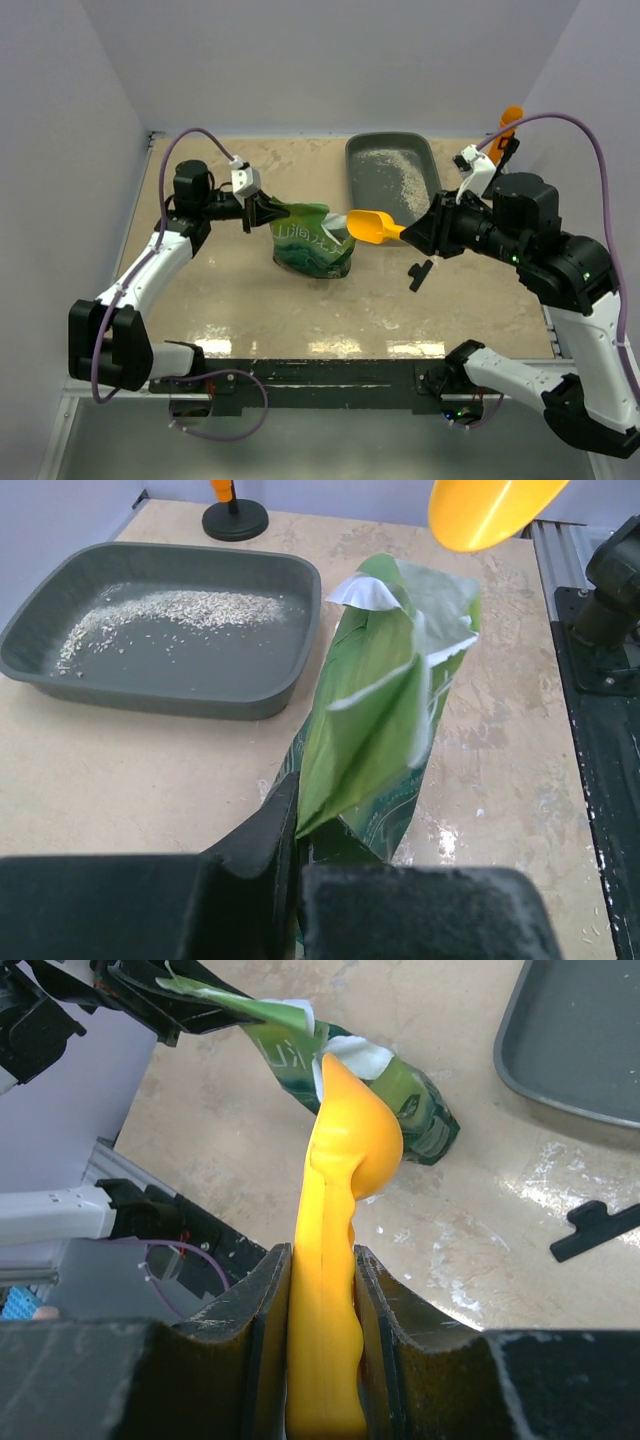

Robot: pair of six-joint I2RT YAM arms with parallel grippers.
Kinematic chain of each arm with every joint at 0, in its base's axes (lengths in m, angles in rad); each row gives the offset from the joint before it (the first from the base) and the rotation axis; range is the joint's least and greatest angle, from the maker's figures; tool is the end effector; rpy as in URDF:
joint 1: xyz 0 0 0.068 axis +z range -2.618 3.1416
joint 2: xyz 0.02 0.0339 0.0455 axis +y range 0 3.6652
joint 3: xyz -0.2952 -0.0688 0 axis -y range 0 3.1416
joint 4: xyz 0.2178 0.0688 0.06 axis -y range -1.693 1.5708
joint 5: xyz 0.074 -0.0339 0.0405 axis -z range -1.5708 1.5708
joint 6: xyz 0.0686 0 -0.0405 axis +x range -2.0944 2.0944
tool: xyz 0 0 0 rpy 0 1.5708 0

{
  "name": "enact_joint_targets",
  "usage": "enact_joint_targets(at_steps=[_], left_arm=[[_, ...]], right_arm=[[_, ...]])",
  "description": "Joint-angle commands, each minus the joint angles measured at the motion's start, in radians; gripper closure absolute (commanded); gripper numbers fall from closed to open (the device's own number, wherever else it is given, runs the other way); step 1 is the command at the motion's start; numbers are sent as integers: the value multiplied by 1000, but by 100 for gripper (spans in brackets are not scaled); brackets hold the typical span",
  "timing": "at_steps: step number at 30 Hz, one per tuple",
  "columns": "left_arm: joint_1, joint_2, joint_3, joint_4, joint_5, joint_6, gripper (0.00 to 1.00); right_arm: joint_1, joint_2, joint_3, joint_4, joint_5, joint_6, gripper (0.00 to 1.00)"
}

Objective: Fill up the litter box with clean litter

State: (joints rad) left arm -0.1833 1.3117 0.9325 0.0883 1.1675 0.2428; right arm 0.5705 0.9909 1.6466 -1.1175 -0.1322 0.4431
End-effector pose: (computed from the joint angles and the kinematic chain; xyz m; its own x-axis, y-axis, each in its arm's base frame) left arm 0.2496 -0.1104 0.3450 -0.0482 0.1049 -0.9933 0.9782 0.2061 -0.0257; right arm 0.0973 0.0732 0.4775 -0.6109 0.1130 -0.7836 -0.4126 0.7993 0.4369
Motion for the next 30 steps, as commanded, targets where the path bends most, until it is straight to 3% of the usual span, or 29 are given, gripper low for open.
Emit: enact_joint_targets(at_steps=[1, 15, 30], left_arm=[[-8, -70, -20, 54, 40, 7, 100], [-56, -459, -210, 60, -166, -31, 100], [-136, -523, -259, 36, -158, 15, 100]], right_arm=[[0, 35, 62, -8, -62, -18, 100], [0, 218, 254, -120, -89, -9, 100], [0, 292, 141, -116, -50, -58, 100]])
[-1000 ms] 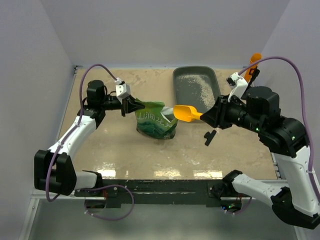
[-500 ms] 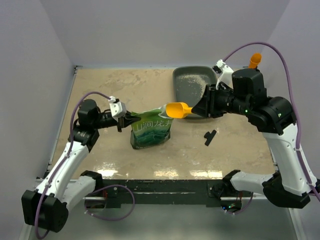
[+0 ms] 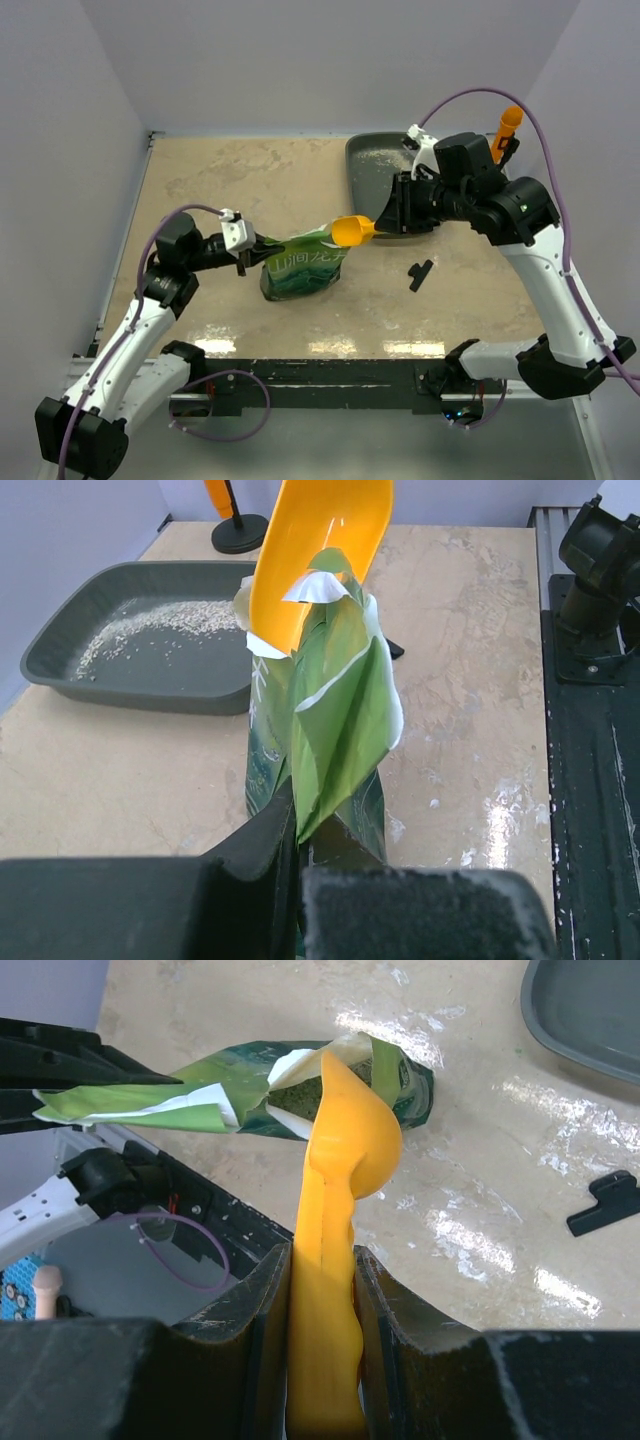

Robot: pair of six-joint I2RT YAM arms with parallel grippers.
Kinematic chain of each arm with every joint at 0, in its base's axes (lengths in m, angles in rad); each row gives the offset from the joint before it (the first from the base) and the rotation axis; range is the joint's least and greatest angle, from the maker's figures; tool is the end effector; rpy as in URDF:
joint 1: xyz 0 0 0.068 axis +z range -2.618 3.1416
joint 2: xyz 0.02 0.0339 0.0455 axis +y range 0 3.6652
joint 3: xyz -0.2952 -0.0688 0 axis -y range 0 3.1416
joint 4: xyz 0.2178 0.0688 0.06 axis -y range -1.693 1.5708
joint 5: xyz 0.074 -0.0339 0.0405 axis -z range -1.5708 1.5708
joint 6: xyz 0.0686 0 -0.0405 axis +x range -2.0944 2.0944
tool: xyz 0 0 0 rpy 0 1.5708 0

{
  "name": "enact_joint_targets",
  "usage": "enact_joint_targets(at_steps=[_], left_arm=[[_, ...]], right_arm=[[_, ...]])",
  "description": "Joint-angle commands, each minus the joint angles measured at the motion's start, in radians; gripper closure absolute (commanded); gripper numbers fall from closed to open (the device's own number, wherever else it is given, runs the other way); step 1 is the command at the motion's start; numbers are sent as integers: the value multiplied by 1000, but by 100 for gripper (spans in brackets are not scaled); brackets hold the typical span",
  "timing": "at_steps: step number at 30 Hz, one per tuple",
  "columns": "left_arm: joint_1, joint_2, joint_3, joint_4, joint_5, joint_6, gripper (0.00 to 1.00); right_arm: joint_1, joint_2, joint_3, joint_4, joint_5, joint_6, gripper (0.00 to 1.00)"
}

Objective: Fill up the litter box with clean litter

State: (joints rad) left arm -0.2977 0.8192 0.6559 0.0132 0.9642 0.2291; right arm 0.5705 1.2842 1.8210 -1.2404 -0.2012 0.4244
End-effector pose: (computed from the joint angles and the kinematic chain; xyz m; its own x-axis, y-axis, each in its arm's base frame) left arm 0.1316 -0.0993 0.3361 0.0751 0.1124 -0.9908 0.9516 0.2887 0.1049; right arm 0.1615 0.1199 0.4682 -0.7669 -0.0127 -0.6416 -0.3749 0.8204 0.4318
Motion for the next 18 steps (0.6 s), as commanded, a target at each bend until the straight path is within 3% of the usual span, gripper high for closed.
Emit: enact_joint_targets(at_steps=[1, 14, 18], left_arm=[[-30, -31, 22, 108, 48, 32, 100], [-173, -35, 97, -108, 48, 182, 100], [-291, -2, 184, -254, -19, 307, 100]], right_arm=[[0, -5, -46, 9, 28, -47, 100], [3, -83, -301, 13, 5, -72, 100], [6, -98, -360, 12, -24, -69, 100]])
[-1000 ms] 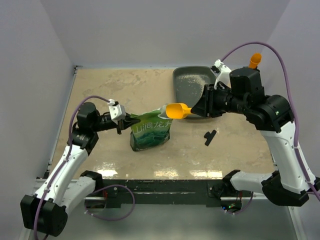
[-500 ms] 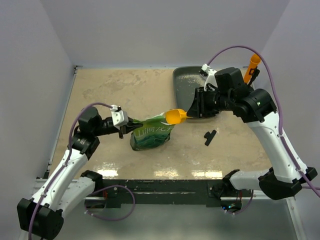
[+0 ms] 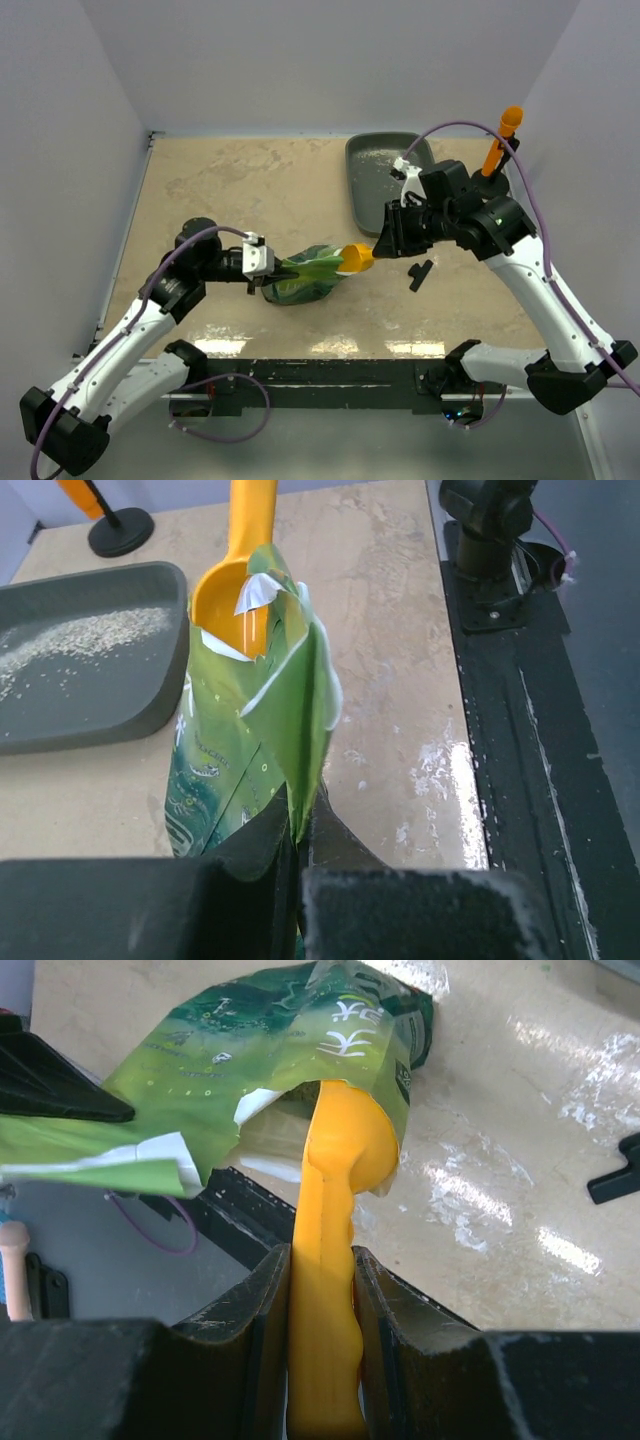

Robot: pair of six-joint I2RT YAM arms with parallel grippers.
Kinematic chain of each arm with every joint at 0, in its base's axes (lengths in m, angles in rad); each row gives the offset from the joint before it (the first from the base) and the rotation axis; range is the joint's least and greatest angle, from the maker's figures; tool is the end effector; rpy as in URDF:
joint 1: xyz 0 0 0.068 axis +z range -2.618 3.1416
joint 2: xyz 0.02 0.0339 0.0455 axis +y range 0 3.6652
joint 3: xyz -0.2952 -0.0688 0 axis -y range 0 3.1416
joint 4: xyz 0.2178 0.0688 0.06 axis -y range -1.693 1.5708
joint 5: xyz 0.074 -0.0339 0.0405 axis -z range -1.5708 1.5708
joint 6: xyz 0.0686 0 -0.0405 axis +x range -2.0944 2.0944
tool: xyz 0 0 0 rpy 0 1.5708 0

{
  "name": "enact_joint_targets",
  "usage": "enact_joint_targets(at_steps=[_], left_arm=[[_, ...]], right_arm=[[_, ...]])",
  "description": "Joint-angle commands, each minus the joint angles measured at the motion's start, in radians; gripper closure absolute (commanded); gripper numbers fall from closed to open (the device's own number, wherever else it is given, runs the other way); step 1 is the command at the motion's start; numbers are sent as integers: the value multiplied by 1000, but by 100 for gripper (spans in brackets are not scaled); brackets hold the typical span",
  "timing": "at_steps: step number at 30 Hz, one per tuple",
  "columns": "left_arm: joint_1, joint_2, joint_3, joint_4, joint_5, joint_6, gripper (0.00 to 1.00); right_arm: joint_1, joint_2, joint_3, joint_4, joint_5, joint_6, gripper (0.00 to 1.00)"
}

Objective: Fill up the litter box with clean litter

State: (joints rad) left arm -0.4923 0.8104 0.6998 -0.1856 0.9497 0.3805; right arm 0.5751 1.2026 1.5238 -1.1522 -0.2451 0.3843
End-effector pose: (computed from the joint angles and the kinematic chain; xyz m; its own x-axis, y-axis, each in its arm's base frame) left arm 0.1046 -0.1194 0.3297 0.1179 0.1820 -0.9762 0.9873 0.0836 0.1348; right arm 0.1556 0.1207 0.4108 -0.8239 -0.1006 -0.5578 -0.3841 0.8228 0.4189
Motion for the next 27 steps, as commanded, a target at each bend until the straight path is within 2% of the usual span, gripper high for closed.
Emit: enact_joint_targets(at_steps=[1, 4, 6, 14, 22, 27], left_arm=[[-127, 22, 192, -93, -29, 182, 100], [-242, 85, 294, -265, -127, 265, 100], [-279, 96, 296, -272, -190, 281, 100], [-282, -16, 153, -163, -291, 204, 100], [-281, -82, 70, -147, -408, 141, 100], [-282, -89, 32, -117, -483, 44, 100]], right_arm=[[6, -18, -80, -73, 10, -27, 100], [22, -21, -145, -38, -6, -15, 100], [34, -9, -165, -4, -10, -6, 100], [43, 21, -307, 161, -13, -7, 100], [43, 84, -456, 344, -206, -47, 100], [45, 114, -505, 423, -333, -73, 100]])
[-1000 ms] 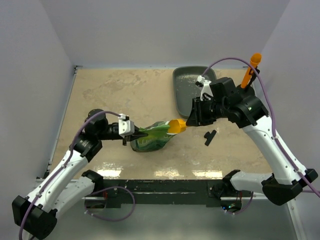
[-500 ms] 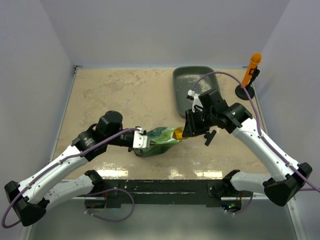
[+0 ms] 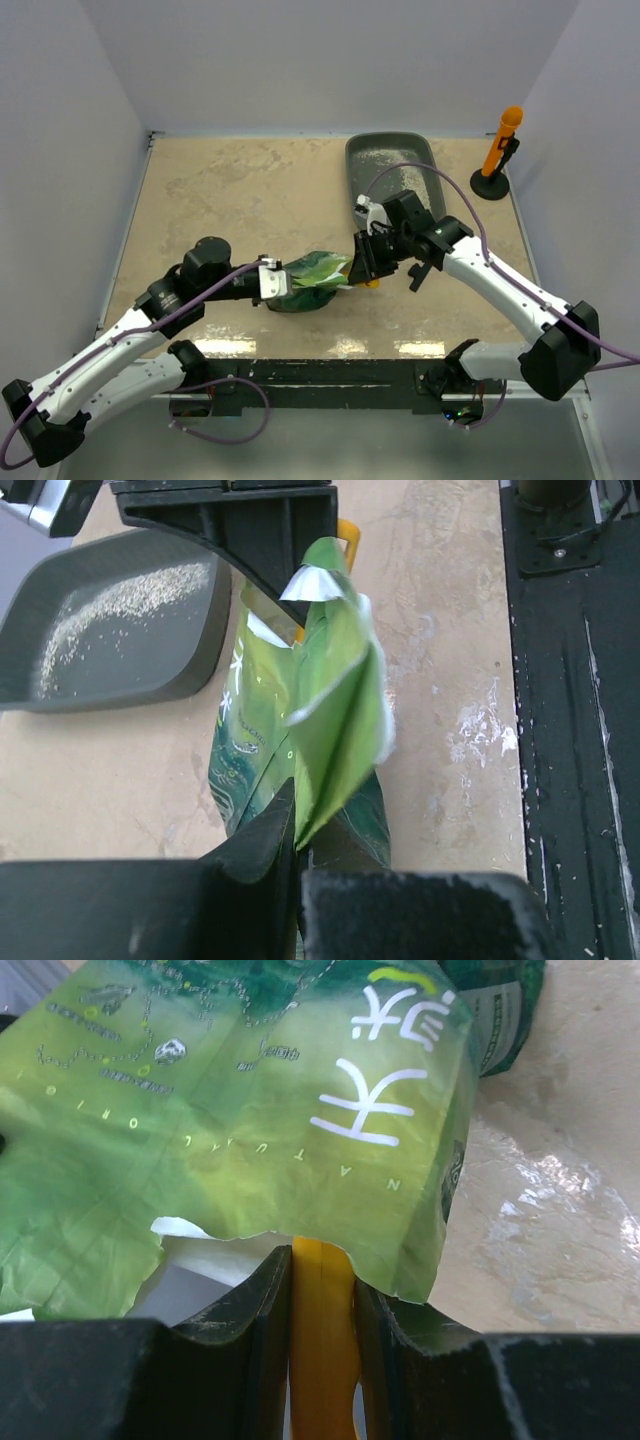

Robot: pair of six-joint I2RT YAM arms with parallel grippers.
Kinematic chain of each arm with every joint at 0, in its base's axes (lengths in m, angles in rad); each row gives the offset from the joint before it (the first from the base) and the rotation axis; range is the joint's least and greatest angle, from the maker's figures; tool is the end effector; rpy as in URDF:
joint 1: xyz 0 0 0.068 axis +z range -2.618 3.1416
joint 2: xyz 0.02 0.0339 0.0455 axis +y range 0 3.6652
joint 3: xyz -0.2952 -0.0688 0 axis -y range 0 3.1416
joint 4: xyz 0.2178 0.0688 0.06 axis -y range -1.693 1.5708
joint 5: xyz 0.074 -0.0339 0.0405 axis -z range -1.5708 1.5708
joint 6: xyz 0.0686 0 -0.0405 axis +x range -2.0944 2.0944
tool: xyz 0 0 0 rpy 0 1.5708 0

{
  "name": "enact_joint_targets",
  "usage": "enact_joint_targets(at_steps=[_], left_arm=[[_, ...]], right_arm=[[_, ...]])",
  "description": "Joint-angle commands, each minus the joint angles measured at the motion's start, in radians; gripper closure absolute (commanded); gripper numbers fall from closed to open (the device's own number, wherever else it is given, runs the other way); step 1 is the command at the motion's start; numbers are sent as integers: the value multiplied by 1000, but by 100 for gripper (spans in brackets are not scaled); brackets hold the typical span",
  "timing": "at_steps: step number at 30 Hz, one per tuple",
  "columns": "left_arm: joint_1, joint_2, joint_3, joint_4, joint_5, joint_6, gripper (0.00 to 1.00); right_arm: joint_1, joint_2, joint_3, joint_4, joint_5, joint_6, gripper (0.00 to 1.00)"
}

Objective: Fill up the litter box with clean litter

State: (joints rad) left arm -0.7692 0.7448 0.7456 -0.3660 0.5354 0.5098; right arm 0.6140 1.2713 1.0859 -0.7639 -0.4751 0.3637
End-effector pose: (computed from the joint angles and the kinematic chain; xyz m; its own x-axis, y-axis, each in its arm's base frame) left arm 0.0798 -0.1260 0.3263 0.2351 0.3566 -0.9042 0.9462 0.1288 0.2968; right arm 0.1753 0.1620 0.3046 -0.8807 -0.2338 -0.4119 -0.4459 0.7025 0.5547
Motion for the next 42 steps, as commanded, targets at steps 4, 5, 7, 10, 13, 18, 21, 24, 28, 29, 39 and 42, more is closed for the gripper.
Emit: enact_joint_targets(at_steps=[4, 5, 7, 10, 13, 18, 21, 24, 28, 29, 39, 42], left_arm=[[-5, -54, -41, 64, -199, -91, 100], [-4, -67, -57, 71, -231, -100, 100], [-5, -100, -66, 84, -306, -102, 100], [1, -152, -95, 110, -400, -87, 100], [27, -185, -117, 176, -417, -51, 100], [206, -81, -42, 260, -163, 4, 100], [304, 85, 73, 201, 78, 54, 100], [309, 227, 168, 130, 152, 139, 100], [311, 278, 163, 148, 214, 136, 100], [311, 262, 126, 154, 228, 136, 100], [309, -50, -104, 208, 258, 78, 100], [308, -61, -129, 208, 278, 78, 100]], right_arm=[[0, 11, -133, 138, -202, -28, 100], [-6, -18, -164, 173, -235, 7, 100], [-5, -41, -265, 295, -287, 47, 100], [-7, -70, -385, 465, -362, 130, 100], [-5, -99, -460, 590, -405, 210, 100], [-5, -139, -527, 704, -418, 293, 100], [-3, -165, -547, 745, -398, 328, 100], [-5, -199, -586, 836, -384, 406, 100], [-3, -237, -641, 956, -363, 498, 100], [-3, -254, -647, 960, -349, 506, 100], [-3, -320, -577, 865, -293, 557, 100], [-3, -326, -502, 767, -280, 543, 100]])
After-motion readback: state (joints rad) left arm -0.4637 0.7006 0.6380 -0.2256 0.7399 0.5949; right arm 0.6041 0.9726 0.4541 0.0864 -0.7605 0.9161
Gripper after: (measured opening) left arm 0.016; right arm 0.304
